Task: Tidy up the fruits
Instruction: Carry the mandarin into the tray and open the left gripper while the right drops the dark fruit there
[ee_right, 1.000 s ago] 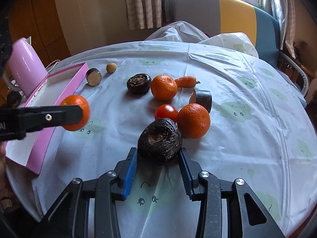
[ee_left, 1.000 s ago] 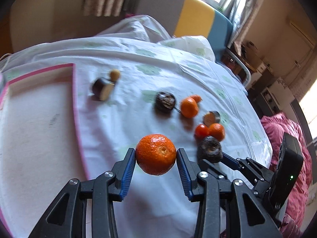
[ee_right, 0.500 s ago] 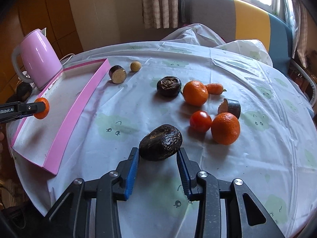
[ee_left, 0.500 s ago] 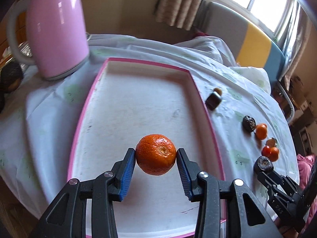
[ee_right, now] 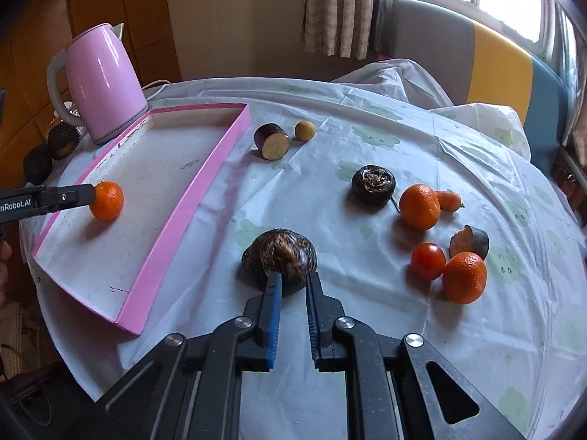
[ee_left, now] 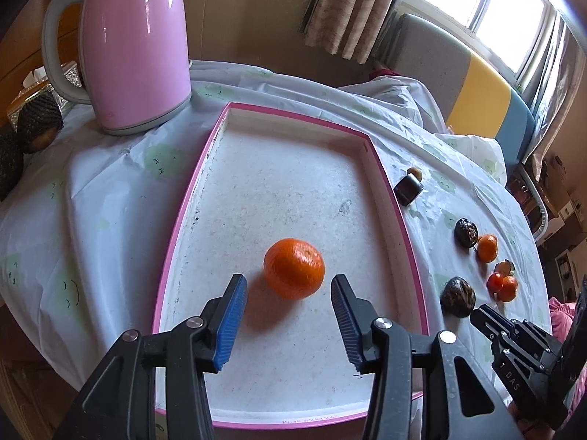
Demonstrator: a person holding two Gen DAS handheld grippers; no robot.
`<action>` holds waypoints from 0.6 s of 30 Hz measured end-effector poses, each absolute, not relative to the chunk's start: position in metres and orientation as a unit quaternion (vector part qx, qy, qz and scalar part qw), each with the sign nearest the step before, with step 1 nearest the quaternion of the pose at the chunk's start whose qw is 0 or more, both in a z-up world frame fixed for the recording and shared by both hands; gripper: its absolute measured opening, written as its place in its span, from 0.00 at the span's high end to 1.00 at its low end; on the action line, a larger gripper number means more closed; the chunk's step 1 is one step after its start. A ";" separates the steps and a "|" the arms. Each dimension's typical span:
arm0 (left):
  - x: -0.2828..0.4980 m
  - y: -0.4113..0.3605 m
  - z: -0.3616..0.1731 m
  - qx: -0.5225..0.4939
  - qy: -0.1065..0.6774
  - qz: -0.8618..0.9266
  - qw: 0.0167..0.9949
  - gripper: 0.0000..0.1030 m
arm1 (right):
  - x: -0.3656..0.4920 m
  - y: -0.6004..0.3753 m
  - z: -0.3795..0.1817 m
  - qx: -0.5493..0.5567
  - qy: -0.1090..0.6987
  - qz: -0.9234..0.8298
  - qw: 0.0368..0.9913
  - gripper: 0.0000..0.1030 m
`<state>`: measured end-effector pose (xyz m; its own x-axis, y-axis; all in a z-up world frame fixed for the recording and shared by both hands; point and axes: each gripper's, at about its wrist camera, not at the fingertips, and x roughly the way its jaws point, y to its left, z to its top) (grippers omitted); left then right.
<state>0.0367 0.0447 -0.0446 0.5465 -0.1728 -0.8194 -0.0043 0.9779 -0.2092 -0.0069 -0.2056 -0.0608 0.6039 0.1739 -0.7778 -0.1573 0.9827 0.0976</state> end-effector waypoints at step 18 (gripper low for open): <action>0.030 0.049 -0.036 -0.089 0.459 -0.046 0.883 0.53 | 0.024 -0.184 -0.068 0.003 0.445 0.104 0.890 0.52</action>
